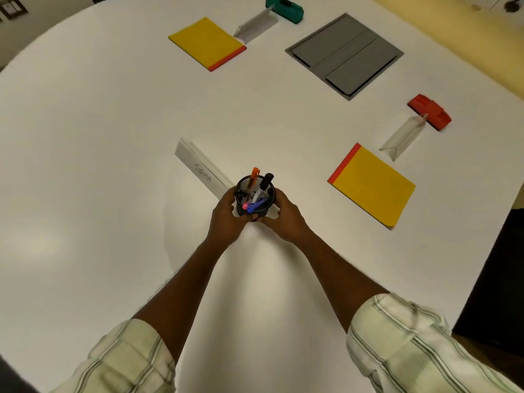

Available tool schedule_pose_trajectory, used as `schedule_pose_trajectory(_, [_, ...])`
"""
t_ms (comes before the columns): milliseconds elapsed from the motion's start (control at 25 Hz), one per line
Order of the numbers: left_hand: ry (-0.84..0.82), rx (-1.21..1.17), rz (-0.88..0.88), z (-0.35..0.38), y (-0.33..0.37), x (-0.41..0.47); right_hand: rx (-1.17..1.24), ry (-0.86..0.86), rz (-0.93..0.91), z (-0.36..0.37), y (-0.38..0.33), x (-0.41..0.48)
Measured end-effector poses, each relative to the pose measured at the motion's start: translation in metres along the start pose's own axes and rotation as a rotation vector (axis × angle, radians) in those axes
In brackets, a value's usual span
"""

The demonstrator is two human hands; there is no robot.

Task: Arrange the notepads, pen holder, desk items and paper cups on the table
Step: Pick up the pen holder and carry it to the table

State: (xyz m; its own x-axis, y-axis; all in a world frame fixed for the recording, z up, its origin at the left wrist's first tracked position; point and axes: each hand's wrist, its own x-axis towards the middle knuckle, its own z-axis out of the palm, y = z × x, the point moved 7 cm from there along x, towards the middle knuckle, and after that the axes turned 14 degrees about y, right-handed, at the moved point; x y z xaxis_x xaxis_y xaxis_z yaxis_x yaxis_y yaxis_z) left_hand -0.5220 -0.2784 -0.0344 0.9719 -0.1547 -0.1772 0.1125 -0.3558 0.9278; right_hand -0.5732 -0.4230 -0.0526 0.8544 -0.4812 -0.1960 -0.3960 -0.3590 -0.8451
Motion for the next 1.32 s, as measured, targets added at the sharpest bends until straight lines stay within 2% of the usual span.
schedule_pose_trajectory(200, [0.018,-0.007,-0.024,-0.003,-0.001,-0.005,0.022,0.053,0.006,-0.004,-0.006,-0.006])
schedule_pose_trajectory(480, [0.073,-0.042,0.062,-0.017,0.028,-0.057,0.031,0.072,-0.086,-0.033,-0.027,-0.054])
schedule_pose_trajectory(720, [0.177,-0.009,0.137,-0.037,0.046,-0.148,-0.004,0.015,-0.207,-0.066,-0.039,-0.134])
schedule_pose_trajectory(1000, [0.253,0.025,0.365,-0.061,0.083,-0.296,0.013,-0.066,-0.390,-0.110,-0.072,-0.264])
schedule_pose_trajectory(1320, [0.363,-0.089,0.234,-0.121,0.080,-0.450,-0.031,-0.148,-0.493,-0.126,-0.098,-0.410])
